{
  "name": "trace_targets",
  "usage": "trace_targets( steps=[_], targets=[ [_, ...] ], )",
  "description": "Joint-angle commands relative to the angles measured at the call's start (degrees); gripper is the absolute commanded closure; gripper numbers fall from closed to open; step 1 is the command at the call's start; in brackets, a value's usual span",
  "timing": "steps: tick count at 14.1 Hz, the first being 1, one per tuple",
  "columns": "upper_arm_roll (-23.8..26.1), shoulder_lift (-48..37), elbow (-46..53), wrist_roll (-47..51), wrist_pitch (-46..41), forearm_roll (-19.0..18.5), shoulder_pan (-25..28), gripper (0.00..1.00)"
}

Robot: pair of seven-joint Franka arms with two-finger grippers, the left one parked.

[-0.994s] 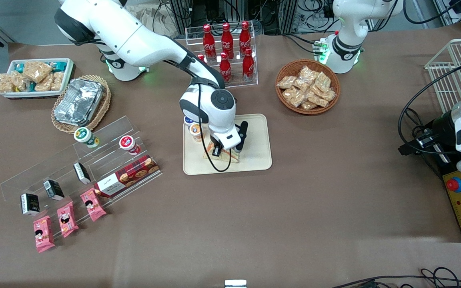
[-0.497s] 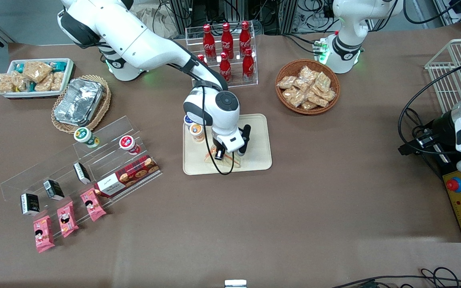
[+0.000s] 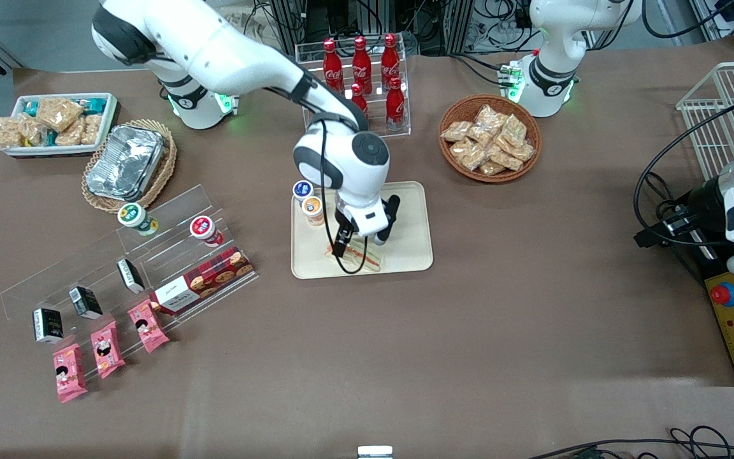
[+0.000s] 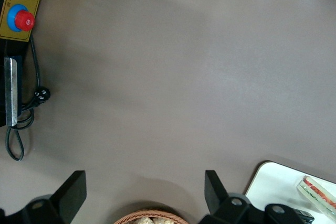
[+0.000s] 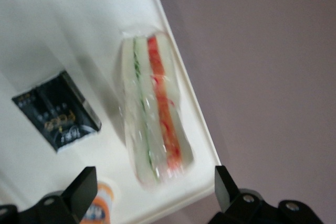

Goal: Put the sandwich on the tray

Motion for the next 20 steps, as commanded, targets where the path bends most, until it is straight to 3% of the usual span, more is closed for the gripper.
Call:
trace_targets(
  steps=[1,5,9,13,20],
  targets=[
    [-0.3,-7.7,-0.7,3.5,-7.3,3.2,-0.3,0.0],
    [-1.8,-16.8,-0.7,14.8,-16.9,7.6,-4.0,0.01],
    [-2.0,-25.0,-0.8,17.2,-20.0,8.6,-11.0,0.01],
    [-3.2,-32.8,-1.3,16.3,-22.6,21.6,-24.9,0.01],
    [-3.3,-36.5,-2.2,11.7,-22.8,29.2,-39.1,0.01]
  ],
)
